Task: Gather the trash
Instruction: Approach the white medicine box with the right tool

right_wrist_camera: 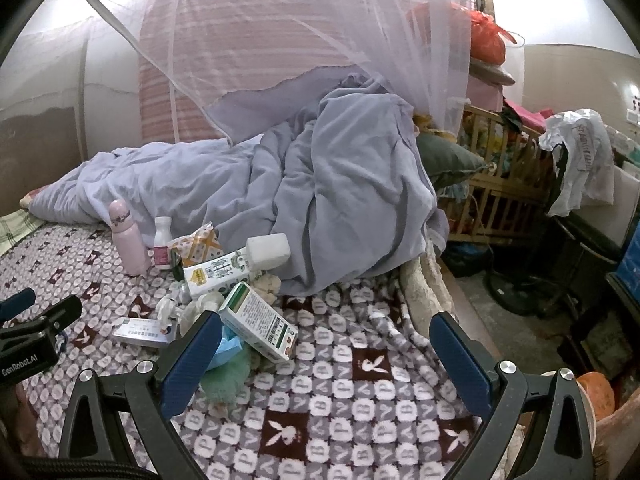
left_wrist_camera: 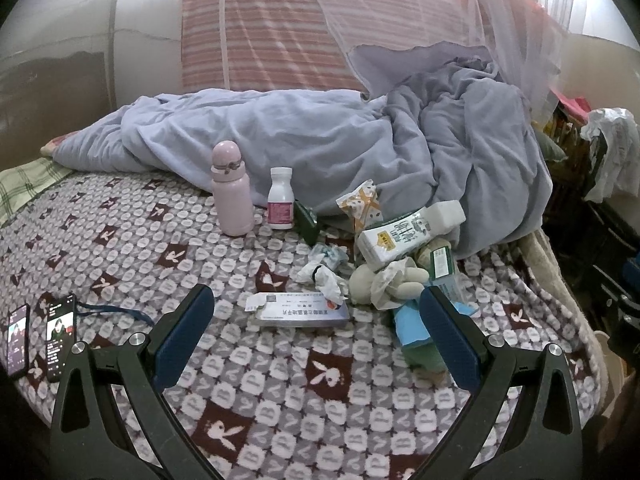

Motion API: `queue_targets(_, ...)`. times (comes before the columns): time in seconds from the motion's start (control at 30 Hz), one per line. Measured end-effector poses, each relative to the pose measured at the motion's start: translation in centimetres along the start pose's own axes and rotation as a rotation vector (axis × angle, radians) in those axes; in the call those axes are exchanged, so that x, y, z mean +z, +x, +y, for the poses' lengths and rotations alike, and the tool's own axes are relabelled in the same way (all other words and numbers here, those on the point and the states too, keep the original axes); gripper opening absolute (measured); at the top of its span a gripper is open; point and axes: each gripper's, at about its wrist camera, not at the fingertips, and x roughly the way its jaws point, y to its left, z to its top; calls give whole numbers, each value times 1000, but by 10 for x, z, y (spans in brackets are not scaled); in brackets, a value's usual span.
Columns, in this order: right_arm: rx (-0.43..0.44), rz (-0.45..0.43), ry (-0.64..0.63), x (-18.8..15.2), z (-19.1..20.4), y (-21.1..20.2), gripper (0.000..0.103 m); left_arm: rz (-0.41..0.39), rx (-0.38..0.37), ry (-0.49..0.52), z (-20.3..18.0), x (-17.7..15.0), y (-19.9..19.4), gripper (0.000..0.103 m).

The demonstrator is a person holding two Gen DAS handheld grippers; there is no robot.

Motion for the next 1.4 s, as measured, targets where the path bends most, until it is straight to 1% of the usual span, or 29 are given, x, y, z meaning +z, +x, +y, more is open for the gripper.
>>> queue_targets(0.4,3,4,-6,-1,3,3,103,18,12,-5,8,-5,4,102)
queue_targets(0.87,4,8,-10,-3,4,4,103,17,21,-7,18,-4,3,102)
queue_targets(1.1,24,52,-9,-10,3,14,103,50,37,15,31,-13,10,102)
queue_targets(1.23,35,78,-3,-13,2,20,103,79,51,8,41,-20,17,102)
queue_targets(1.4,52,105,-12,-17,6,28,103,90,61,0,49,-23,25,102)
